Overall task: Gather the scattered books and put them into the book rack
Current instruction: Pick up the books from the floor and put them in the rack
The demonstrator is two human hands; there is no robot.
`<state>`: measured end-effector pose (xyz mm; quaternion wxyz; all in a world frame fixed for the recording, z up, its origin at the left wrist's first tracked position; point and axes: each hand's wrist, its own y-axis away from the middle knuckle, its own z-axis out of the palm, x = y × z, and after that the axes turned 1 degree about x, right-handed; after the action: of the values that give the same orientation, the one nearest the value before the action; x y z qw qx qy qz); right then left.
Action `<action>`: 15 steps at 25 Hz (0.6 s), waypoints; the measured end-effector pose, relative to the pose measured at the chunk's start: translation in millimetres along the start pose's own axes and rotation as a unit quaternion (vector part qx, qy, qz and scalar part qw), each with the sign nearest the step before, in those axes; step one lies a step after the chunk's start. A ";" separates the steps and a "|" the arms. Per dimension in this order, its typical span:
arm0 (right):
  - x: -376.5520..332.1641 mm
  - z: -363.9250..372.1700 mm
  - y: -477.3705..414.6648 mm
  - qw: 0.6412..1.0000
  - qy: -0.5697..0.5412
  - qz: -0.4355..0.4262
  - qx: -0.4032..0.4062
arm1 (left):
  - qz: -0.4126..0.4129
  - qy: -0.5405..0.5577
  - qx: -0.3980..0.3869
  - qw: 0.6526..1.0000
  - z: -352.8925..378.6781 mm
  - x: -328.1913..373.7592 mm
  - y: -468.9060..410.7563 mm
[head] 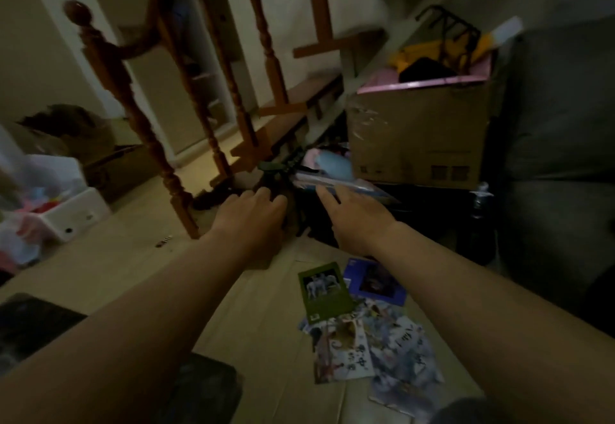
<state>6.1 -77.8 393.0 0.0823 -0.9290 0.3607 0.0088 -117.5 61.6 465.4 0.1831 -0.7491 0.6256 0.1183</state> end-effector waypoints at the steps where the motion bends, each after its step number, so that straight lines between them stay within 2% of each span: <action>1: 17.8 12.9 1.6 1.000 -0.002 0.018 -0.015 | 0.012 0.004 -0.002 1.000 11.5 15.8 -13.5; 5: 80.6 80.4 9.5 0.993 -0.009 0.082 -0.084 | 0.066 0.030 -0.047 0.996 75.3 76.2 -58.3; 11: 138.9 216.6 26.2 0.979 -0.027 0.145 -0.140 | 0.129 0.044 -0.129 0.982 204.6 144.5 -102.2; 15: 158.9 301.6 31.8 0.957 -0.042 0.164 -0.236 | 0.145 0.048 -0.188 0.970 288.8 169.7 -109.1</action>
<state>115.2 -159.2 78.8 -0.1265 -0.8488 0.4921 0.1461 36.5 48.2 148.9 -0.0101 -0.6758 0.7024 0.2231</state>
